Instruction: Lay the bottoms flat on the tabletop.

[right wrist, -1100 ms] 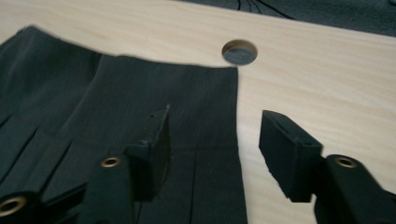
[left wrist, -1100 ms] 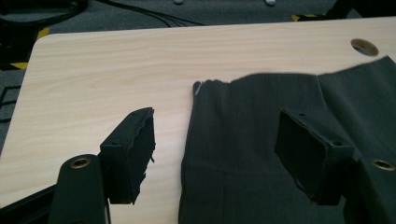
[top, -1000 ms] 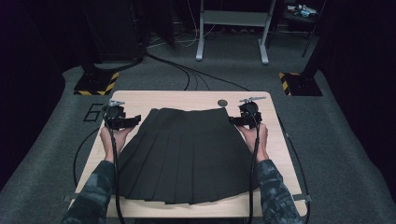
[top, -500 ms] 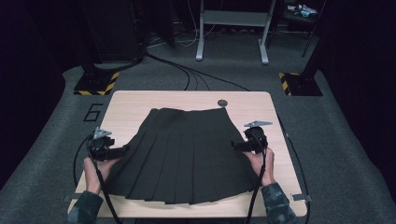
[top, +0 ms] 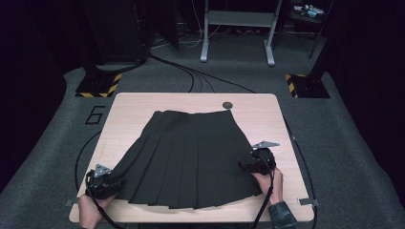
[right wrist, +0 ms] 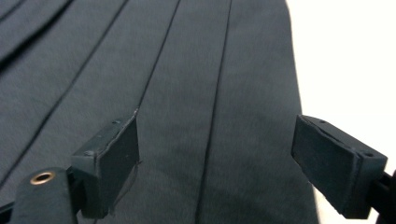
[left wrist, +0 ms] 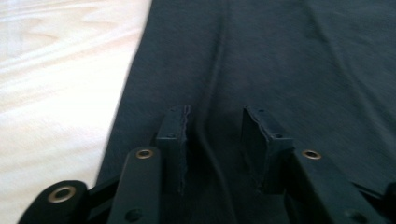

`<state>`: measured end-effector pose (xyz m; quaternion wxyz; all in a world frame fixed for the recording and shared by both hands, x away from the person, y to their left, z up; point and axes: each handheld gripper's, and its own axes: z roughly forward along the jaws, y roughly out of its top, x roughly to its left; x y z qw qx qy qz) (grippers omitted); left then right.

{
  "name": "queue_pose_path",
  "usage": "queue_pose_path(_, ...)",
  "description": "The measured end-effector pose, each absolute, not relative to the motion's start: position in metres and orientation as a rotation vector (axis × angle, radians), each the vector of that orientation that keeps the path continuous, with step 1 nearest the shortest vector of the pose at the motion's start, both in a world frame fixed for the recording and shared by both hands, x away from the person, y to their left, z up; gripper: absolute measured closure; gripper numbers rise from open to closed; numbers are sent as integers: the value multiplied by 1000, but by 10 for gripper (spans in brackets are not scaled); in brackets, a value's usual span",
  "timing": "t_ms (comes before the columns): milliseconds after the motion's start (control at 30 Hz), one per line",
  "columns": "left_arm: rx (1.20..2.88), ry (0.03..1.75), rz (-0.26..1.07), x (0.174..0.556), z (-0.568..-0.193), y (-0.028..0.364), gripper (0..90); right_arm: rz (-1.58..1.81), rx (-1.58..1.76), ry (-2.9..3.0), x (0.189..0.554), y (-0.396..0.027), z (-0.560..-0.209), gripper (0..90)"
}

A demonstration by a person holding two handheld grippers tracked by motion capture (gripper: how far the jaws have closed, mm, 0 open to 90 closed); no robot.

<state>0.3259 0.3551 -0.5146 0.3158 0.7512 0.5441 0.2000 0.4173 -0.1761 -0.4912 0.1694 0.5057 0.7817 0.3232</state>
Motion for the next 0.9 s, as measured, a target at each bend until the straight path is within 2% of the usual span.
queue_pose_path(100,2034,1390,498,316,-511,351,583,898,1439,2219,412,-178,-497,141)
queue_pose_path(167,2032,1370,464,311,-506,351,524,877,1447,2210,409,-181,-497,135)
queue_pose_path(300,1987,1332,485,306,-490,350,357,882,1461,2187,403,-188,-491,86)
queue_pose_path(433,1962,1326,511,313,-476,348,161,896,1442,2183,397,-189,-483,0)
queue_pose_path(633,1998,1370,540,330,-481,342,35,891,1404,2230,392,-177,-484,0)
queue_pose_path(733,2003,1404,536,336,-491,340,0,866,1404,2249,390,-171,-492,0)
queue_pose_path(900,2081,1458,534,339,-510,336,0,792,1414,2277,388,-168,-508,0)
